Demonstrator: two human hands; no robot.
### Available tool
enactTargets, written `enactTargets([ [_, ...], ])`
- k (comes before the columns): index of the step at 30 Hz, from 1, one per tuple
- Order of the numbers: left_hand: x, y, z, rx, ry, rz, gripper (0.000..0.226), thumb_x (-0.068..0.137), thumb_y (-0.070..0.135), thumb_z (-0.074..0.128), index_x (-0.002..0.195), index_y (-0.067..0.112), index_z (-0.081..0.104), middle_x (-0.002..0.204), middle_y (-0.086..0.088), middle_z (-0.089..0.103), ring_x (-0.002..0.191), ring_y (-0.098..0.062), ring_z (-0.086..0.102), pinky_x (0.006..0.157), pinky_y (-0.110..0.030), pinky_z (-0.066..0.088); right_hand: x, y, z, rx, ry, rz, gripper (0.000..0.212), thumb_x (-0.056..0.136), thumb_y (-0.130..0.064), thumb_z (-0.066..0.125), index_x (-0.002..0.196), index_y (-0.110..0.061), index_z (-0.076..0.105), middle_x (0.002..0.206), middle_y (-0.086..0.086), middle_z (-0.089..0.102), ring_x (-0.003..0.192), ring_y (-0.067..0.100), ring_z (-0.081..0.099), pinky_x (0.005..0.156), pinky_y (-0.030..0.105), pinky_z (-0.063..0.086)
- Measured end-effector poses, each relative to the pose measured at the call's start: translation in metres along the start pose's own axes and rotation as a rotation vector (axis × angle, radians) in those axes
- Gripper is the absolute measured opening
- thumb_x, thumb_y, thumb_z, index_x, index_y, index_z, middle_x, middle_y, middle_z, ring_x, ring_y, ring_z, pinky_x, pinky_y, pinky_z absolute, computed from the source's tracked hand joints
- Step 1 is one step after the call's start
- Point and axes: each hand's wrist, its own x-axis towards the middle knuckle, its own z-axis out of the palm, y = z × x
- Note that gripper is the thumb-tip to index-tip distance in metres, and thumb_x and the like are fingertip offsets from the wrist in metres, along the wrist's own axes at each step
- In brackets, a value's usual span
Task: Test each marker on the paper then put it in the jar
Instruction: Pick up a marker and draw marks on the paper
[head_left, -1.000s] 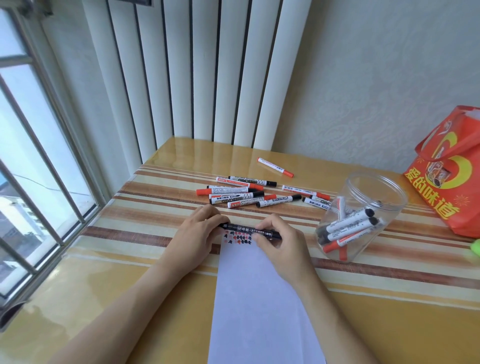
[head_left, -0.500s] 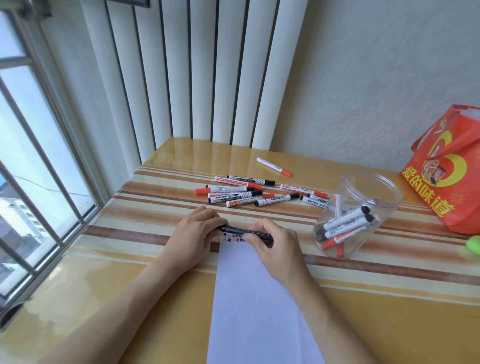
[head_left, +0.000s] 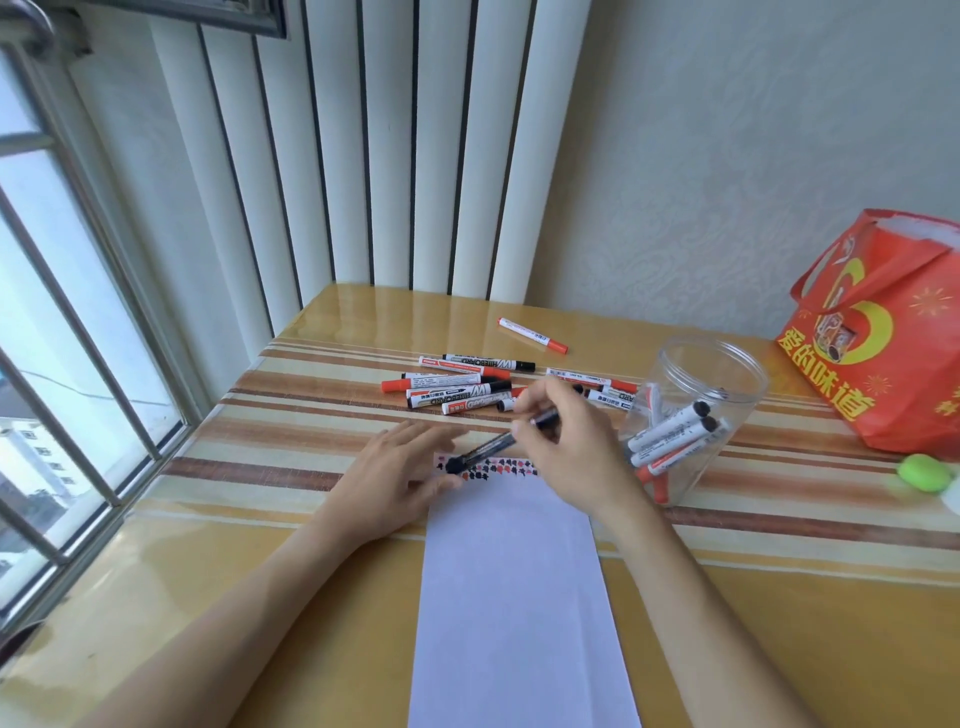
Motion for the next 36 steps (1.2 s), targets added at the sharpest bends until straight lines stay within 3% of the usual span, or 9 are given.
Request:
enactTargets([
  [3,-0.002,0.000,-0.001,-0.077,-0.008,-0.133,0.061,0.099,0.068,0.038,0.151,0.037,0.042,0.126,0.023,0.060,0.121,-0.001,0.053,0.101,-0.031,0.043,0.004,-0.025,-0.035,0.110,0.241,-0.078,0.013,0.095,-0.006,0.066,0.099,-0.017,0.062,0.091,-0.008,0.070,0.075,0.009,0.069,0.070,0.022,0.053],
  [7,-0.003,0.002,-0.001,-0.010,-0.023,-0.097,0.054,0.105,0.061,0.027,0.131,0.031,0.063,0.124,0.017,0.061,0.118,-0.006,0.053,0.097,-0.031,0.042,0.010,-0.035,-0.085,-0.155,0.812,-0.291,0.009,0.102,-0.009,0.057,0.109,-0.005,0.062,0.097,0.008,0.071,0.080,0.025,0.072,0.075,0.030,0.055],
  [10,-0.002,0.003,-0.001,-0.007,0.001,-0.077,0.048,0.106,0.054,0.029,0.120,0.029,0.068,0.114,0.017,0.062,0.110,-0.006,0.054,0.091,-0.028,0.041,0.016,-0.026,-0.116,-0.263,1.009,-0.296,0.017,0.103,-0.004,0.049,0.112,0.004,0.062,0.109,0.020,0.066,0.093,0.033,0.064,0.086,0.024,0.048],
  [12,-0.002,0.002,-0.001,-0.013,0.003,-0.079,0.045,0.107,0.052,0.029,0.115,0.031,0.068,0.109,0.018,0.062,0.105,-0.004,0.054,0.089,-0.030,0.044,0.019,-0.014,-0.126,-0.326,0.980,-0.226,0.020,0.102,-0.003,0.048,0.111,0.005,0.064,0.109,0.023,0.067,0.099,0.034,0.061,0.086,0.020,0.041],
  [16,-0.002,0.002,-0.001,-0.010,0.000,-0.078,0.040,0.108,0.048,0.031,0.111,0.032,0.068,0.103,0.019,0.060,0.100,-0.002,0.052,0.088,-0.030,0.044,0.023,0.011,-0.121,-0.402,0.766,-0.030,0.020,0.105,-0.010,0.048,0.109,0.002,0.065,0.102,0.024,0.071,0.094,0.041,0.064,0.072,0.035,0.034],
  [21,-0.002,0.000,-0.001,0.002,-0.009,-0.088,0.042,0.109,0.048,0.028,0.105,0.030,0.067,0.098,0.016,0.060,0.098,-0.006,0.054,0.086,-0.033,0.046,0.011,0.005,-0.113,-0.303,1.030,-0.183,0.017,0.106,-0.003,0.045,0.107,0.007,0.059,0.101,0.024,0.063,0.090,0.026,0.052,0.076,0.023,0.031],
  [25,-0.002,-0.001,0.000,0.019,-0.010,-0.083,0.043,0.109,0.047,0.028,0.104,0.028,0.067,0.097,0.014,0.060,0.096,-0.007,0.054,0.085,-0.033,0.045,0.012,0.009,-0.110,-0.467,1.068,-0.176,0.018,0.107,-0.004,0.044,0.107,0.003,0.061,0.101,0.024,0.059,0.090,0.036,0.055,0.078,0.040,0.042],
  [31,-0.001,-0.002,0.001,0.038,-0.019,-0.088,0.048,0.108,0.049,0.024,0.103,0.027,0.067,0.098,0.013,0.061,0.097,-0.007,0.053,0.086,-0.033,0.045,0.010,0.010,-0.110,-0.486,1.131,-0.216,0.018,0.106,0.000,0.042,0.107,0.002,0.060,0.104,0.024,0.057,0.093,0.040,0.055,0.082,0.046,0.045],
  [36,-0.001,-0.002,0.001,0.042,-0.018,-0.083,0.049,0.108,0.050,0.023,0.103,0.028,0.067,0.097,0.013,0.060,0.096,-0.008,0.053,0.085,-0.034,0.045,0.016,0.023,-0.104,-0.715,0.638,-0.028,0.016,0.097,0.000,0.049,0.103,-0.007,0.062,0.098,0.013,0.067,0.093,0.036,0.063,0.083,0.039,0.032],
])
